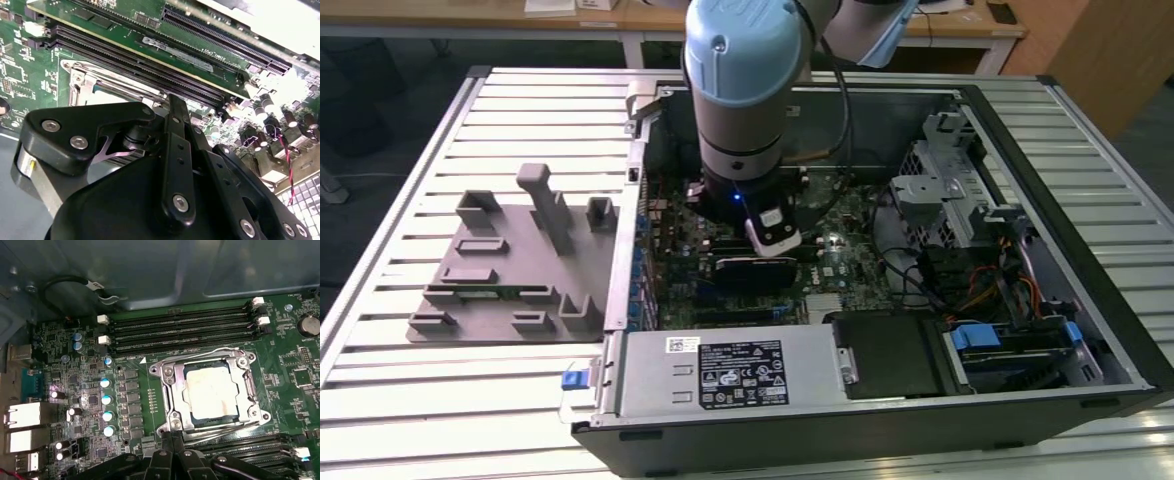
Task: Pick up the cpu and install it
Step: 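Install the second cpu locking lever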
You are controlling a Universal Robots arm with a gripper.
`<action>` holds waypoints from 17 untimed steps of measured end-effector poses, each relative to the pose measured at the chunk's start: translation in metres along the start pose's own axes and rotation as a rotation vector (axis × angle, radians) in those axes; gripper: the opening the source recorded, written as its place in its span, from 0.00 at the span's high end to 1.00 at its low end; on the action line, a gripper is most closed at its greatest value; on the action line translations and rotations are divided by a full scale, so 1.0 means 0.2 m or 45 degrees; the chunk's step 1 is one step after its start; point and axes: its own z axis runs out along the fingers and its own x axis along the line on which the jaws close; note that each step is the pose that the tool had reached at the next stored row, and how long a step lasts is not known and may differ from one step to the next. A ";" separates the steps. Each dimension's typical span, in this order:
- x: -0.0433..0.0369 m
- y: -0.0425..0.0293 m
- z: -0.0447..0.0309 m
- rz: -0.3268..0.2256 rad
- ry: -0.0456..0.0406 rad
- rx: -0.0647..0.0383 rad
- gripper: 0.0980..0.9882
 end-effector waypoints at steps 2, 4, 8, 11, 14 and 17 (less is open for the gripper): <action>0.001 -0.002 0.008 0.001 0.001 -0.007 0.99; 0.002 -0.004 0.014 0.001 0.002 -0.014 0.99; 0.005 -0.007 0.024 0.002 0.004 -0.030 0.99; 0.010 -0.010 0.038 0.002 0.004 -0.032 0.99; 0.014 -0.014 0.045 0.002 0.005 -0.031 0.99; 0.014 -0.013 0.044 0.002 0.004 -0.031 0.99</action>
